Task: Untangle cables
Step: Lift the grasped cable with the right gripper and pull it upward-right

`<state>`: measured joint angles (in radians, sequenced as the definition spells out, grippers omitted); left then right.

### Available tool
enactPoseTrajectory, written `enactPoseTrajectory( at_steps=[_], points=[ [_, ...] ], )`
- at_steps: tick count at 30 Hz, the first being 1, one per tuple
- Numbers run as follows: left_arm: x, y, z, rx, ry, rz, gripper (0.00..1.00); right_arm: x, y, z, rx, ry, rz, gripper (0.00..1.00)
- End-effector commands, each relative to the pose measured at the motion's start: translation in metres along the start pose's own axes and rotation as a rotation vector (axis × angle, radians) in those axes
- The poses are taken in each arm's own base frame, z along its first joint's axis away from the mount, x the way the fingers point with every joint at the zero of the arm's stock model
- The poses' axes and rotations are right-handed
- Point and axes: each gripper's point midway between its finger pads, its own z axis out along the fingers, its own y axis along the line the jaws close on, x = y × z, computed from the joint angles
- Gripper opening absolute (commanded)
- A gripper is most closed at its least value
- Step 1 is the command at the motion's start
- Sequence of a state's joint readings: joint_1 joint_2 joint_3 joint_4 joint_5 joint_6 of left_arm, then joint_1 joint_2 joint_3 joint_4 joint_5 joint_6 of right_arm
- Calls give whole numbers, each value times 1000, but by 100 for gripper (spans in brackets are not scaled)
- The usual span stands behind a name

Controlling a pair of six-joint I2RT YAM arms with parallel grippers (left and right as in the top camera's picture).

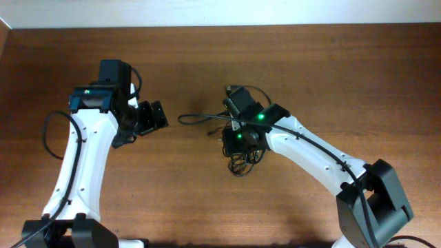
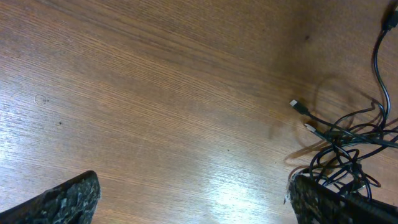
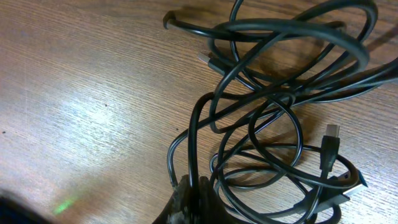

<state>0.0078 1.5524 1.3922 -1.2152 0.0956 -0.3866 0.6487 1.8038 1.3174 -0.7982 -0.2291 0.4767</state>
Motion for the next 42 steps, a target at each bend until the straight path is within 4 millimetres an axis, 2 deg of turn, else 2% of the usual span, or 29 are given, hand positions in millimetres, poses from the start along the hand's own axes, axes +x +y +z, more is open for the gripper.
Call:
enactPoseTrajectory(
  at_steps=[1, 2, 5, 7, 8, 12, 14, 17, 19, 21, 23, 25, 27, 30, 33, 36, 40, 42],
  points=[
    [0, 4, 3, -18, 6, -12, 99, -12, 17, -15, -49, -38, 19, 4],
    [0, 4, 3, -18, 5, -12, 99, -15, 23, -21, -69, -49, 13, 4],
    [0, 4, 3, -18, 6, -12, 99, -34, 50, -66, -146, -126, -17, 4],
    [0, 4, 3, -18, 6, -12, 99, -49, 73, -123, -192, -214, -45, 4],
    [0, 4, 3, -18, 6, -12, 99, -55, 85, -159, -217, -273, -71, 4],
    [0, 4, 3, -18, 6, -12, 99, -62, 97, -233, -229, -410, -91, 4],
    [0, 4, 3, -18, 6, -12, 99, -62, 104, -263, -251, -469, -103, 4],
    [0, 4, 3, -18, 6, -12, 99, -61, 117, -324, -312, -602, -135, 4],
    [0, 4, 3, -18, 7, -12, 99, -61, 119, -350, -323, -673, -140, 4],
    [0, 4, 3, -18, 7, -12, 99, -63, 110, -368, -280, -746, -118, 4],
    [1, 4, 3, -18, 8, -12, 99, -67, 83, -375, -149, -809, -55, 4],
    [1, 4, 3, -18, 8, -12, 99, -68, 55, -371, -3, -822, 1, 4],
    [1, 4, 3, -18, 8, -12, 99, -67, 30, -355, 138, -780, 40, 4],
    [1, 4, 3, -18, 8, -12, 99, -65, 30, -332, 136, -695, 63, 4],
    [1, 3, 3, -15, 11, -12, 99, -73, 51, -336, 26, -717, 53, 4],
    [3, 4, 3, -18, 16, -13, 99, -82, 70, -385, -86, -881, 37, 4],
    [3, 4, 3, -19, 18, -13, 99, -76, 82, -487, -211, -1196, 35, 4],
    [3, 4, 3, -19, 18, -13, 99, -65, 85, -525, -258, -1303, 12, 4]
  ],
)
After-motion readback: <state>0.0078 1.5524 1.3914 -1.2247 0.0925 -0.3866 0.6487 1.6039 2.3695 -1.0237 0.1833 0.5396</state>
